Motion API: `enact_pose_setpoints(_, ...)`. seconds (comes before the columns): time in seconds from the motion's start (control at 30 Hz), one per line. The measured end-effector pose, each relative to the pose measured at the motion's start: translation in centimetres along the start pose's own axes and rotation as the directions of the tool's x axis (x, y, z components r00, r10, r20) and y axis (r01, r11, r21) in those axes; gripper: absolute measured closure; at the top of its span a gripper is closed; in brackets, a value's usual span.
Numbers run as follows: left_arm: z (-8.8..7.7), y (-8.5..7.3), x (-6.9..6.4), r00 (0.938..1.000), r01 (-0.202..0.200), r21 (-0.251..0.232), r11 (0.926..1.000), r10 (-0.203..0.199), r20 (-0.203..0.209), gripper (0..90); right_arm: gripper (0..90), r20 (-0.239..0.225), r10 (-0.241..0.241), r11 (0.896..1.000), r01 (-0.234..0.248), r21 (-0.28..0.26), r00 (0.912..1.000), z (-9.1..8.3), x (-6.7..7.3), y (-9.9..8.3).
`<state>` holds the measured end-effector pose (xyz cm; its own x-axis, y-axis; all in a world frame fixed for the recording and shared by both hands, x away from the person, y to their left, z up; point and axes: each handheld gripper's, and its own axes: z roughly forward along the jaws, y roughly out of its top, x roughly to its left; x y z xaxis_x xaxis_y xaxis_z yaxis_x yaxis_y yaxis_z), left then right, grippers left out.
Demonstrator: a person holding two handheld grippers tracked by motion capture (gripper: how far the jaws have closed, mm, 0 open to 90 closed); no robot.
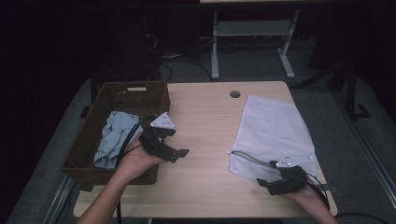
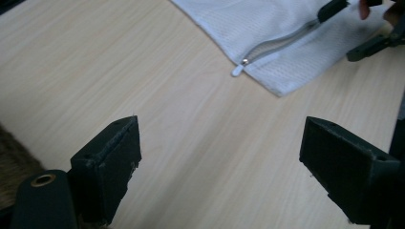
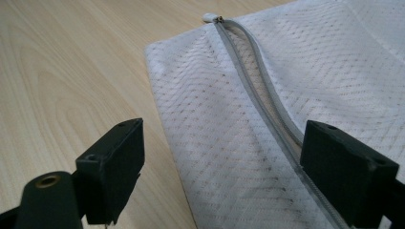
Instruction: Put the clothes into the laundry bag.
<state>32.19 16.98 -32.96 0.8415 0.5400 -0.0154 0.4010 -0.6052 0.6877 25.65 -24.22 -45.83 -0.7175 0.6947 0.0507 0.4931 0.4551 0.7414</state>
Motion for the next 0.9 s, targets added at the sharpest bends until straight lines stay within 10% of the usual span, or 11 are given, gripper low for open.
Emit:
enact_pose_setpoints(0.43,-2.4,-0.5,3.9,0.9929,0.053,0.041,0.9977,-0.048,-0.108,13.1,14.3,0.004,0.0,1.0,0.0,0.001,1.0,0.0,-0.1,0.0)
enact_pose_setpoints(0.9,-5.0,-3.5,9.3,0.9523,0.191,0.049,0.9804,-0.173,-0.251,12.0,14.4,0.01,0.01,1.0,-0.01,0.002,0.9999,-0.2,-0.2,0.0)
